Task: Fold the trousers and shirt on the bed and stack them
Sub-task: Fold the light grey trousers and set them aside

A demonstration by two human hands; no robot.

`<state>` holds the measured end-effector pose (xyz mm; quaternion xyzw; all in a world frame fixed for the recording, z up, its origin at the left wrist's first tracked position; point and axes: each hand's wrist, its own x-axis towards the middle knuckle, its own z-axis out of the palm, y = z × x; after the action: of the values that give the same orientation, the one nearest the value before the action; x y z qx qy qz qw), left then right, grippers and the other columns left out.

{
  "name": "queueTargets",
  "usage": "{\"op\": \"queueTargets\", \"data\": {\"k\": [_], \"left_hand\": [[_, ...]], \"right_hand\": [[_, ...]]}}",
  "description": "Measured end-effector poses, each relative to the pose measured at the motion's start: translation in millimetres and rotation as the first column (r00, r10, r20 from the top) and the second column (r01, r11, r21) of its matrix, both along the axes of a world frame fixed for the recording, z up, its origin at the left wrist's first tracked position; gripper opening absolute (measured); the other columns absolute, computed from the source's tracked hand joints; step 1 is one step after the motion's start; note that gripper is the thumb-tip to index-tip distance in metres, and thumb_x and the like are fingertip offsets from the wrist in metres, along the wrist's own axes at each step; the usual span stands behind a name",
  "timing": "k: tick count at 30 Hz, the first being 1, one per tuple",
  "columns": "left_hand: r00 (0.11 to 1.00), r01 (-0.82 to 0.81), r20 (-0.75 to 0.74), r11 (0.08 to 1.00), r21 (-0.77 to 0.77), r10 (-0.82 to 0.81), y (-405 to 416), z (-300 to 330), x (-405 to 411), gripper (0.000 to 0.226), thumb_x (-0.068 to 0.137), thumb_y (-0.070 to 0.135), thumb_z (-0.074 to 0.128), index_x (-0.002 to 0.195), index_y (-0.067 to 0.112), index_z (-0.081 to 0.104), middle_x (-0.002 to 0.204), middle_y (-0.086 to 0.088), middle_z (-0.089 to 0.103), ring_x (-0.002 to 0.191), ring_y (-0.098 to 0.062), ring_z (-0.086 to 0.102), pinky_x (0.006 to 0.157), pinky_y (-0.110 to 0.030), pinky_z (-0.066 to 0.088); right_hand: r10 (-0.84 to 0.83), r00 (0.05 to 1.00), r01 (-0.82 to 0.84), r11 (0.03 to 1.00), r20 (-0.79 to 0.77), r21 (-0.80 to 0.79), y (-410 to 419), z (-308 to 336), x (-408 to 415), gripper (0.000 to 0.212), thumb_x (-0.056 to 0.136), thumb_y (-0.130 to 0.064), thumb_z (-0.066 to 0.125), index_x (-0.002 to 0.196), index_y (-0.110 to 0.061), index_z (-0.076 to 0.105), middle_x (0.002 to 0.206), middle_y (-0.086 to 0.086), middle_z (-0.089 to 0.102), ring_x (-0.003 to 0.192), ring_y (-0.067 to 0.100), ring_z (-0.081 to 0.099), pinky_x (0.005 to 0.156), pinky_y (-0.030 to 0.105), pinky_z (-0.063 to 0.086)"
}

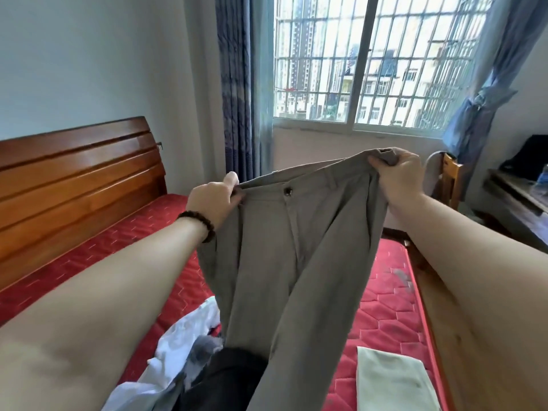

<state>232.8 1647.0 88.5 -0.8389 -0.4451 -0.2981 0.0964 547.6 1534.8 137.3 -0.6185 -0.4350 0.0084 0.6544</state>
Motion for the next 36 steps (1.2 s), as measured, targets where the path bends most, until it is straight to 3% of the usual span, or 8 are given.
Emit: {"op": "queueTargets", "data": {"k": [4,8,12,17,22,27,33,36], "left_hand": [[0.951,0.182,-0.268,0.98,0.075,-0.156,18.5,52.7,12.5,0.063,0.076,0.063,0.061,0.103,0.009,0.047,0.086,-0.01,0.067,0.08,-0.033,0.064,0.066,-0.039,0.045],[0.941,0.049,-0.337,0.981,0.188,0.018,42.9,103.4,18.5,0.042,0.086,0.049,0.06,0.099,0.01,0.057,0.1,-0.009,0.063,0.096,-0.03,0.06,0.076,-0.037,0.041],[0.984,-0.085,-0.142,0.982,0.171,0.11,57.6,128.0,13.7,0.027,0.084,0.041,0.064,0.089,0.015,0.064,0.093,-0.008,0.063,0.097,-0.031,0.055,0.081,-0.038,0.038],[0.93,-0.005,0.365,0.995,-0.104,0.043,52.8,157.0,8.5,0.006,0.072,0.02,0.074,0.074,0.019,0.068,0.057,0.009,0.054,0.06,-0.013,0.055,0.051,-0.023,0.035],[0.527,0.12,0.848,0.993,-0.018,-0.048,44.1,194.8,15.6,0.021,0.069,0.028,0.08,0.083,0.022,0.066,0.07,0.016,0.06,0.063,0.004,0.052,0.053,-0.006,0.036],[0.634,0.231,0.773,0.951,-0.206,0.014,26.7,189.9,31.9,0.022,0.072,0.013,0.081,0.091,0.015,0.069,0.078,0.009,0.063,0.068,-0.005,0.056,0.047,0.002,0.034],[0.3,0.571,0.952,0.811,-0.129,-0.06,21.2,242.8,22.5,0.008,0.082,0.013,0.073,0.087,0.017,0.069,0.086,-0.001,0.071,0.067,-0.007,0.068,0.058,-0.017,0.053],[0.358,0.62,0.931,0.727,-0.295,0.072,19.7,224.5,17.0,0.023,0.087,0.015,0.067,0.104,-0.001,0.066,0.086,-0.009,0.07,0.07,-0.016,0.068,0.064,-0.026,0.059]], "right_hand": [[-0.036,0.999,0.036,0.999,-0.006,-0.008,17.5,29.7,36.4,0.015,0.078,-0.022,0.073,0.066,-0.024,0.064,0.066,-0.005,0.06,0.07,0.012,0.05,0.069,0.027,0.044],[-0.09,0.994,0.089,0.996,0.06,0.018,35.3,68.0,52.6,0.031,0.078,-0.029,0.075,0.088,0.0,0.07,0.093,0.023,0.069,0.083,0.029,0.063,0.085,0.047,0.051],[-0.1,0.988,0.1,0.995,0.12,0.005,38.9,98.5,59.8,0.038,0.079,-0.029,0.076,0.089,0.007,0.067,0.093,0.027,0.068,0.088,0.04,0.062,0.082,0.045,0.048],[-0.06,0.982,0.067,0.997,0.177,-0.037,27.8,123.7,60.5,0.026,0.08,-0.025,0.075,0.09,-0.001,0.072,0.077,0.013,0.065,0.075,0.019,0.055,0.07,0.031,0.041],[-0.109,0.98,0.082,0.984,0.167,0.159,21.7,168.4,67.0,0.016,0.086,-0.024,0.067,0.095,-0.011,0.071,0.078,0.001,0.065,0.08,0.018,0.057,0.075,0.027,0.042],[-0.172,0.932,0.203,0.977,0.319,-0.063,8.7,145.6,83.6,0.02,0.089,-0.018,0.065,0.102,-0.004,0.072,0.097,0.017,0.07,0.094,0.032,0.062,0.082,0.036,0.043],[0.021,1.0,-0.023,0.988,0.017,0.151,-18.9,191.9,108.1,0.006,0.084,-0.016,0.071,0.087,-0.021,0.071,0.07,-0.013,0.066,0.059,-0.004,0.059,0.055,0.007,0.044],[0.182,0.983,-0.182,0.983,-0.011,-0.012,-31.4,177.9,111.9,0.01,0.083,-0.012,0.071,0.092,-0.018,0.071,0.08,-0.006,0.069,0.062,-0.007,0.063,0.055,0.005,0.046]]}}
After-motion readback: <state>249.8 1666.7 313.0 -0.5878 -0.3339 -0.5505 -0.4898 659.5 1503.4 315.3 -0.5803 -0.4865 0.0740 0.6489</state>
